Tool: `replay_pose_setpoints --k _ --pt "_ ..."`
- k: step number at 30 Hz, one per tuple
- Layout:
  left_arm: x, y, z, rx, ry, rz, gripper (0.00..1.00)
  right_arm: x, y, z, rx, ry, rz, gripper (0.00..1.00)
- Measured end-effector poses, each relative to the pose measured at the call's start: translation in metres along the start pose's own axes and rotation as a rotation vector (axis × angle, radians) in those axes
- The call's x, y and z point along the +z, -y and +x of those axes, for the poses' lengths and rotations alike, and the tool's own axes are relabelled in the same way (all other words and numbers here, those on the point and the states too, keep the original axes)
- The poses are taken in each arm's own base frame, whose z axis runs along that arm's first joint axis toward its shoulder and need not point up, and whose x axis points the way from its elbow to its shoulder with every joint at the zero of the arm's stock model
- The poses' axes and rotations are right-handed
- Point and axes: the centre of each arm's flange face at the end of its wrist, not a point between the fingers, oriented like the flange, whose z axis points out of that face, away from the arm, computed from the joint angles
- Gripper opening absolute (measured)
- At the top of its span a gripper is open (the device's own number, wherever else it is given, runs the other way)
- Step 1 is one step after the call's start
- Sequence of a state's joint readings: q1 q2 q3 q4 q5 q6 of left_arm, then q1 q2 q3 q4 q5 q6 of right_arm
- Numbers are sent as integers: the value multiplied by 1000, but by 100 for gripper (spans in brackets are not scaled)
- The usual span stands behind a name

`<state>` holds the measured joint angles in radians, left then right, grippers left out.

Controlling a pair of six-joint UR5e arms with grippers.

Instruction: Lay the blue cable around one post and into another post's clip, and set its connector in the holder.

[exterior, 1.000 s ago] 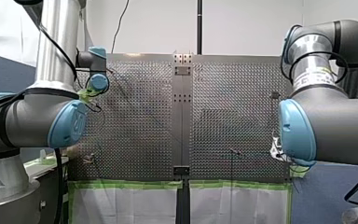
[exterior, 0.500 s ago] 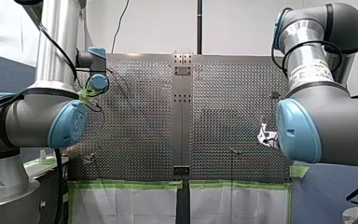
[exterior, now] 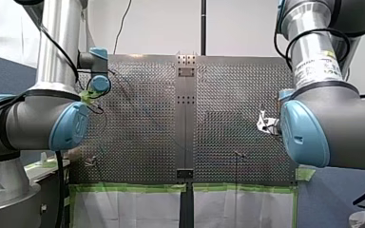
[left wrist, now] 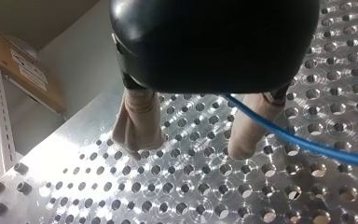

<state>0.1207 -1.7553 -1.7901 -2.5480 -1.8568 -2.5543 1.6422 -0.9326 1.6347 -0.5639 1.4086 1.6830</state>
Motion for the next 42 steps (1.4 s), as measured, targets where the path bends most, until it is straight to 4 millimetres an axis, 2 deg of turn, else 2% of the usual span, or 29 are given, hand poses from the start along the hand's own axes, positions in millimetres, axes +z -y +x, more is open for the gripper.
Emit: replay_pose_setpoints --k 12,18,29,39,42 --pt "0 0 0 2 0 -1 100 -26 34 59 -114 2 17 0" --pt "0 0 0 3 0 -1 100 -39 43 84 -112 2 8 0" --pt "0 0 0 4 0 -1 100 -62 42 135 -57 -9 4 0" --pt "0 0 0 4 0 -1 100 -74 28 213 -37 -119 37 0" --pt "0 0 0 4 0 -1 100 -79 22 229 -40 -144 38 0"
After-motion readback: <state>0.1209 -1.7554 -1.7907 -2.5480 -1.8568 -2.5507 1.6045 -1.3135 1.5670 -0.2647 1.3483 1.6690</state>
